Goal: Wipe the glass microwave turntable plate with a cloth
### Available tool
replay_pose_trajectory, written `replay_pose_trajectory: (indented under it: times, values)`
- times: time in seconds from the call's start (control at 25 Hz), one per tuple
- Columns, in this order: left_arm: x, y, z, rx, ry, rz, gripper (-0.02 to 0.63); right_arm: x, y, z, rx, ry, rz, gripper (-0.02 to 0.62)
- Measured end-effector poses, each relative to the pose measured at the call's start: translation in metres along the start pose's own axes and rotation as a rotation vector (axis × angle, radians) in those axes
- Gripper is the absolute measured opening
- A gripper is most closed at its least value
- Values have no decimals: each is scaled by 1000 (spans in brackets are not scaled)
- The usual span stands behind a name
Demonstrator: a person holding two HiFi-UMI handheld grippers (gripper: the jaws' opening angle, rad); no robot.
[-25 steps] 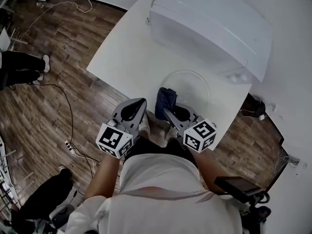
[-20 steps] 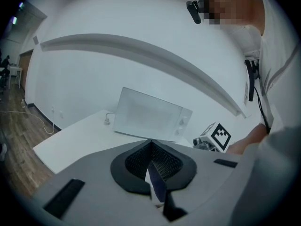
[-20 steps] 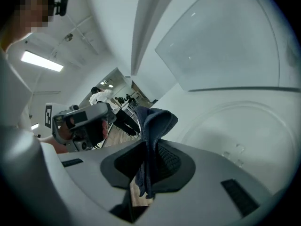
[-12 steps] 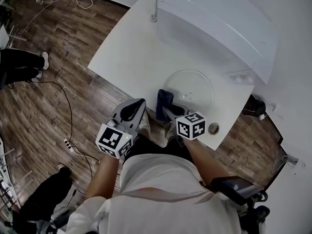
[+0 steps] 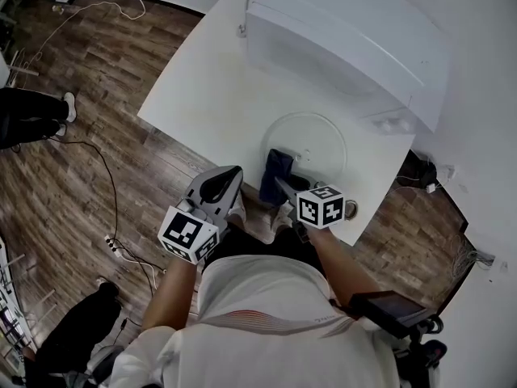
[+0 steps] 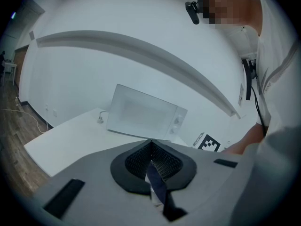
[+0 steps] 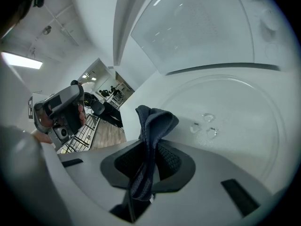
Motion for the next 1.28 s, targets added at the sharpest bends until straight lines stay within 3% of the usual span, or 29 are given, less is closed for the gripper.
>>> replay_pose_trajectory:
  times: [1.28]
  values:
    - [-22, -29, -10, 26, -18, -47, 11, -79, 50, 1, -6, -188, -75, 63]
Point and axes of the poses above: the fingertips, and each gripper's own axes: y backward along the fingers, x to its left, z out of its top, the point moved 7 cm from there along y, backward along the fingers, and after that the axes turned 2 degrees about -z, right-handed, at the moved point
